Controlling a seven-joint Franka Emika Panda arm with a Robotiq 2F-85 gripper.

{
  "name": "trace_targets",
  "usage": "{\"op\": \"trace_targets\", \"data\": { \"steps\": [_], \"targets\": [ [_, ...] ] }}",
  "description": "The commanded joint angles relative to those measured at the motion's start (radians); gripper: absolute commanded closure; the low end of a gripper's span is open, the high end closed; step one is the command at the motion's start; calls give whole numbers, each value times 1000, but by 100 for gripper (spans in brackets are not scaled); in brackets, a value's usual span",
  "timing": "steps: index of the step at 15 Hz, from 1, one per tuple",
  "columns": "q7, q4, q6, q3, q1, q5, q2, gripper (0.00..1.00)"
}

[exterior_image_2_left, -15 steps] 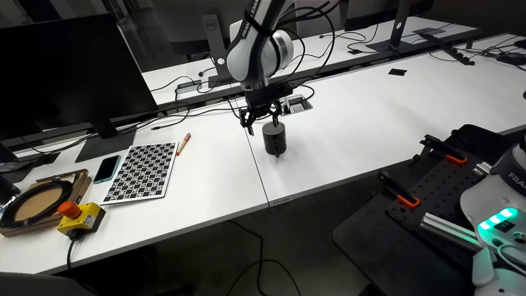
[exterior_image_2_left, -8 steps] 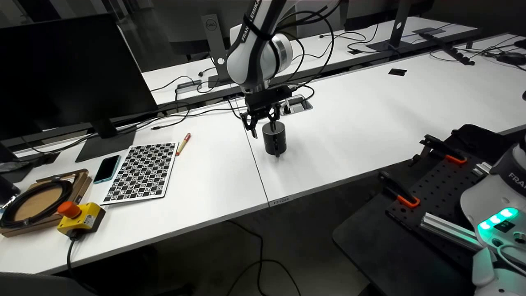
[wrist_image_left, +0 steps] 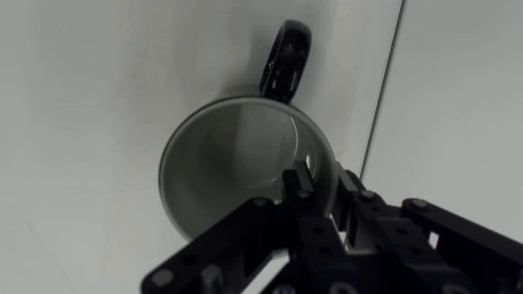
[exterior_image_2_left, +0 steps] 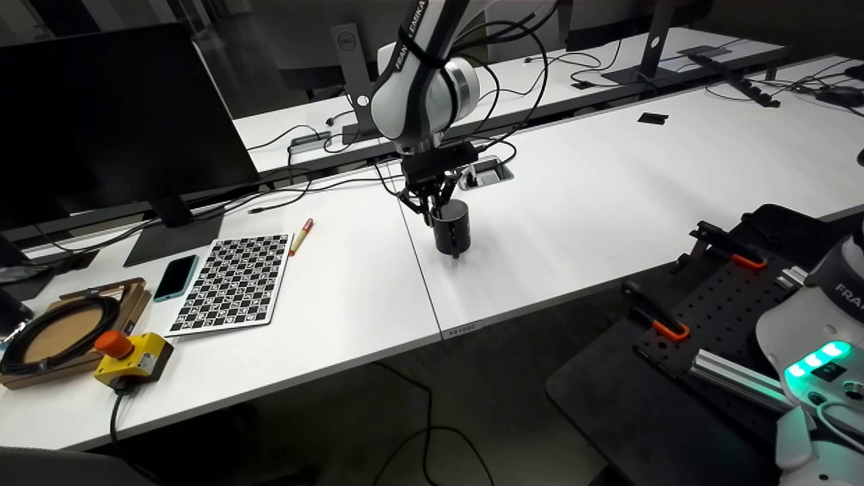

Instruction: Place the black mug on its side

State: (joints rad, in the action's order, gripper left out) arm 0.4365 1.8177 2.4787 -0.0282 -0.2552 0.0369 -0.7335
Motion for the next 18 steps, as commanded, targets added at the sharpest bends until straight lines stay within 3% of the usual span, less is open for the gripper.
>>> {"op": "trace_targets", "data": {
  "steps": [1, 10, 18],
  "targets": [
    [-1, -35, -30, -5, 4, 32, -19, 100],
    [-48, -32, -27, -31, 62, 103, -18, 98],
    [-340, -51, -48, -191, 254, 294, -53, 98]
  ]
}}
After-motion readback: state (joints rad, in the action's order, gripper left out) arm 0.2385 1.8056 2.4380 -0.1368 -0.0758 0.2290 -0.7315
